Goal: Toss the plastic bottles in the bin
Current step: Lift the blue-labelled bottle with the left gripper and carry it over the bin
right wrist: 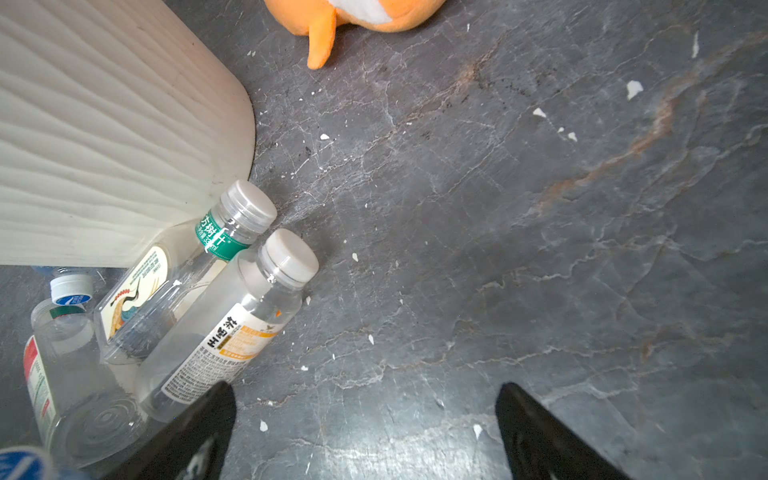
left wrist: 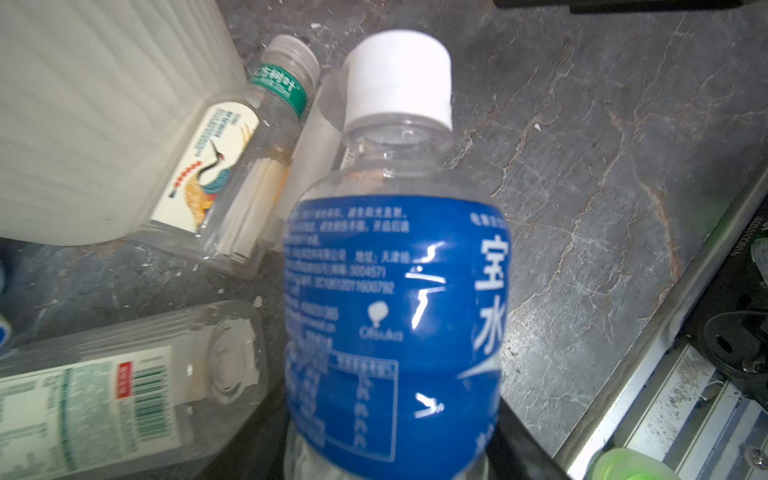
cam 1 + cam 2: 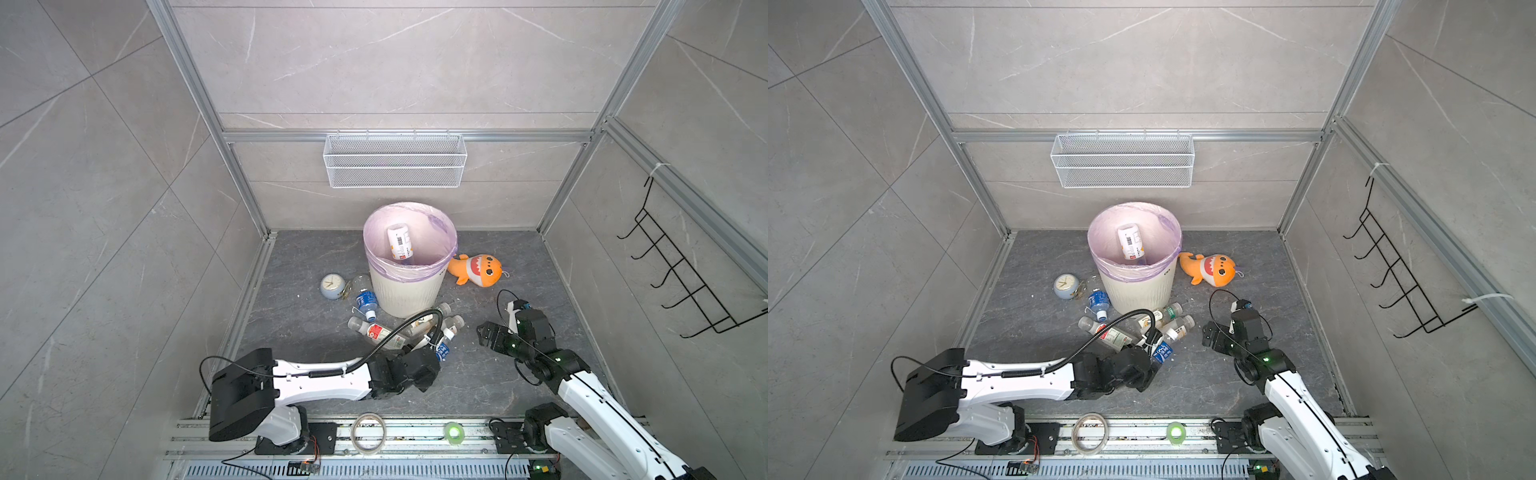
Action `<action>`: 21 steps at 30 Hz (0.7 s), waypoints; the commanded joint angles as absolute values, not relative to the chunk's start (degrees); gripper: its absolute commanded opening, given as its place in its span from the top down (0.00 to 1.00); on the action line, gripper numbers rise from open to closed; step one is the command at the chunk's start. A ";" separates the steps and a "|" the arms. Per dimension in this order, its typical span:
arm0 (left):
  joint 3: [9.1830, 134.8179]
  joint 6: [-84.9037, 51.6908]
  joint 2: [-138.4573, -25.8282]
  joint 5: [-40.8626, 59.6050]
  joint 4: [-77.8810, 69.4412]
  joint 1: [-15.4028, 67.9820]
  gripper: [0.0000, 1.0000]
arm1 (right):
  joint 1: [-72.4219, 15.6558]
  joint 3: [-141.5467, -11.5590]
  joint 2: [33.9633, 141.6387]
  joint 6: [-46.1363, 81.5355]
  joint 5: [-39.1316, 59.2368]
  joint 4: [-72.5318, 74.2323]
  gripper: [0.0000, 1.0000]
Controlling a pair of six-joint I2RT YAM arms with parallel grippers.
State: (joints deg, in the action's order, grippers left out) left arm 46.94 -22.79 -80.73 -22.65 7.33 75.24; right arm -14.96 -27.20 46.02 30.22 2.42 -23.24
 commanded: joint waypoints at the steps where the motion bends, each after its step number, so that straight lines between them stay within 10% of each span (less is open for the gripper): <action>1: 45.79 -20.25 -75.72 -28.45 6.70 75.39 0.52 | -14.77 -26.46 46.08 29.71 2.50 -22.60 0.00; 21: 37.23 -19.38 -47.49 -39.11 16.26 74.97 0.52 | -14.76 -27.10 47.68 29.38 3.24 -22.52 0.01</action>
